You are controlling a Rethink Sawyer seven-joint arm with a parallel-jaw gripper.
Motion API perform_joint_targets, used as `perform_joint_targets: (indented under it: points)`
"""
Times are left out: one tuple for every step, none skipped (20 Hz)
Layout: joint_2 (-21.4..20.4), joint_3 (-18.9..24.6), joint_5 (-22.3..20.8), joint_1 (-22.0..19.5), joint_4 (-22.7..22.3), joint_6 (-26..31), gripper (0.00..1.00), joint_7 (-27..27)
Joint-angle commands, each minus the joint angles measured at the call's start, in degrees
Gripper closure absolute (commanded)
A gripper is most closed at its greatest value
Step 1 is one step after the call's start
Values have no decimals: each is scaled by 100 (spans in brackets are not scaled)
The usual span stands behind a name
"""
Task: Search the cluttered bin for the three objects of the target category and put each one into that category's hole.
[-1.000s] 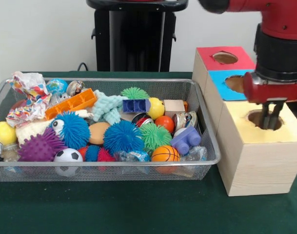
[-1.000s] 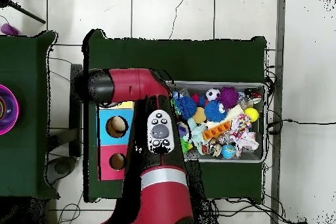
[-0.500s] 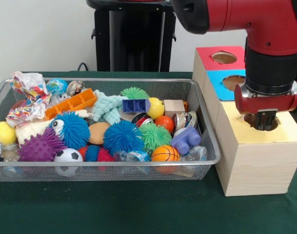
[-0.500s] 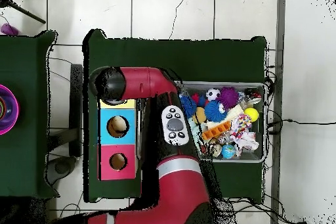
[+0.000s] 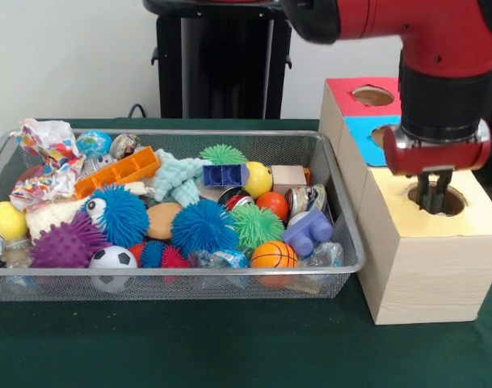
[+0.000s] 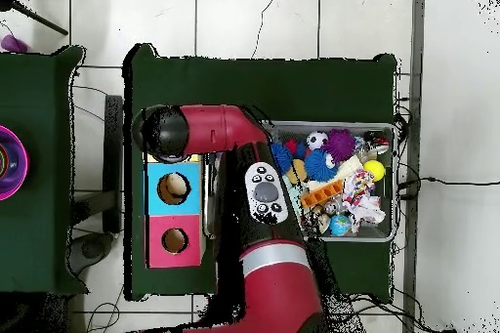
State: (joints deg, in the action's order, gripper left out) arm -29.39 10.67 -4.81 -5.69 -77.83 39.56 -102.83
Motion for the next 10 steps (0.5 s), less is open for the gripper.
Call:
perform_joint_targets:
  points:
    - [-1065,-168,-238,-23,-586,1255,100,212]
    - [-1196,-191,-229,21,-566,1495,100,175]
    - [-1289,-208,-234,55,-549,1653,100,137]
    - [-1381,-225,-239,88,-533,1810,100,99]
    - [-1435,-227,-248,90,-601,1823,100,71]
    - [-1467,-196,-239,58,-662,1797,100,81]
    - [-1499,-165,-230,25,-723,1772,100,91]
    - [-1525,-112,-218,-42,-833,1669,100,137]
    - [-1503,-54,-224,-132,-860,1616,100,223]
    - [-1481,4,-230,-222,-887,1564,100,308]
